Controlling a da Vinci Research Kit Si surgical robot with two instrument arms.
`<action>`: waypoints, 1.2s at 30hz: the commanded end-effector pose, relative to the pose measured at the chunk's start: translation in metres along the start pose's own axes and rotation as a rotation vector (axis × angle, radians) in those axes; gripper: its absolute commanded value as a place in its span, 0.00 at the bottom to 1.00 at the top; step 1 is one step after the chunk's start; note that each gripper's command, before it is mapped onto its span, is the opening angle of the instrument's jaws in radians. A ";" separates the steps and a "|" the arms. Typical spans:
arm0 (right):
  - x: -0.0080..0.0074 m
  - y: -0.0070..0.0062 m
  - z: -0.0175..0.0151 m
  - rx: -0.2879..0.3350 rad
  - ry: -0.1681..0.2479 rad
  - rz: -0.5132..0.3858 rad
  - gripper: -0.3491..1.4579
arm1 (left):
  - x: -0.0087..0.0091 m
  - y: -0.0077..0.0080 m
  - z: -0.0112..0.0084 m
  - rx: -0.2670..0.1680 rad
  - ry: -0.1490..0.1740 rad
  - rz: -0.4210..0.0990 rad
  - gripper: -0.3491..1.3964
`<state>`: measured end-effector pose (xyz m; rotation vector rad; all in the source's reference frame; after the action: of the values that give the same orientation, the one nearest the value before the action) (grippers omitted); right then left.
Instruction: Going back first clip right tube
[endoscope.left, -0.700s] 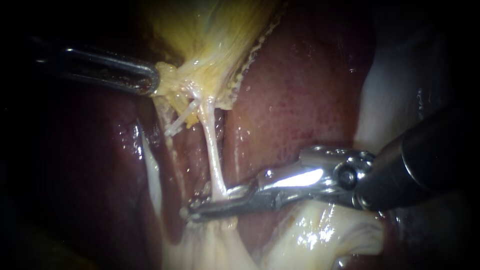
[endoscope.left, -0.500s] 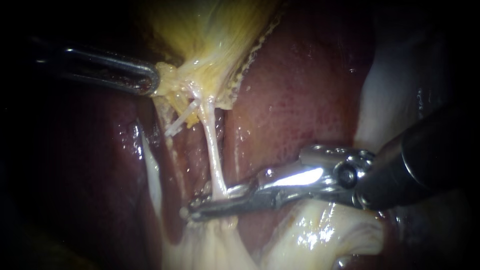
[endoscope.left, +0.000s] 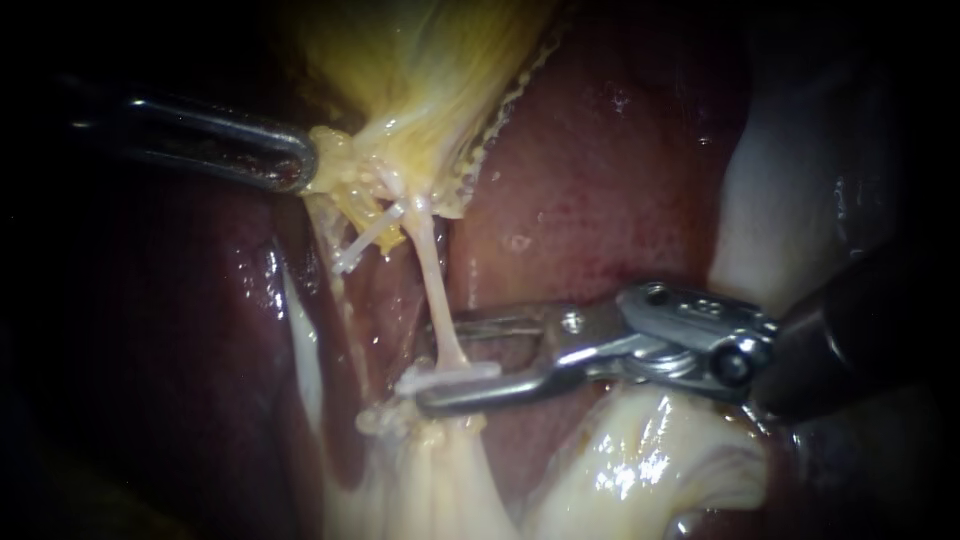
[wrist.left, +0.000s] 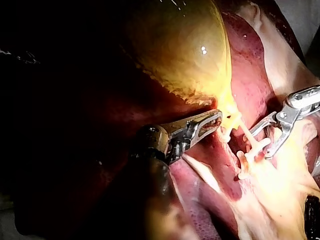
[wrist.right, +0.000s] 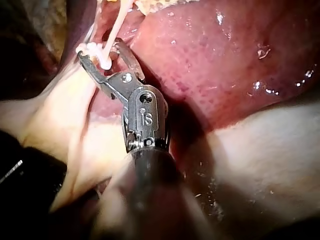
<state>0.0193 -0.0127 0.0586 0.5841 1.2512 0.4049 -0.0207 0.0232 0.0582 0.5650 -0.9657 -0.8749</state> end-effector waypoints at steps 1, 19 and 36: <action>0.0005 -0.0001 -0.0006 -0.006 -0.007 -0.035 0.47 | -0.0001 0.0000 -0.0001 0.001 0.000 -0.002 0.00; 0.0066 -0.0030 -0.0082 -0.156 -0.241 -0.283 0.47 | 0.0000 0.0000 -0.0001 0.002 0.000 -0.002 0.00; 0.0071 -0.0029 -0.0092 -0.174 -0.240 -0.270 0.47 | 0.0021 0.0008 0.0051 0.028 0.012 0.000 0.00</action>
<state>0.0123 -0.0091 0.0496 0.2995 1.0343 0.2068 -0.0244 0.0216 0.0626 0.5915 -0.9682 -0.8575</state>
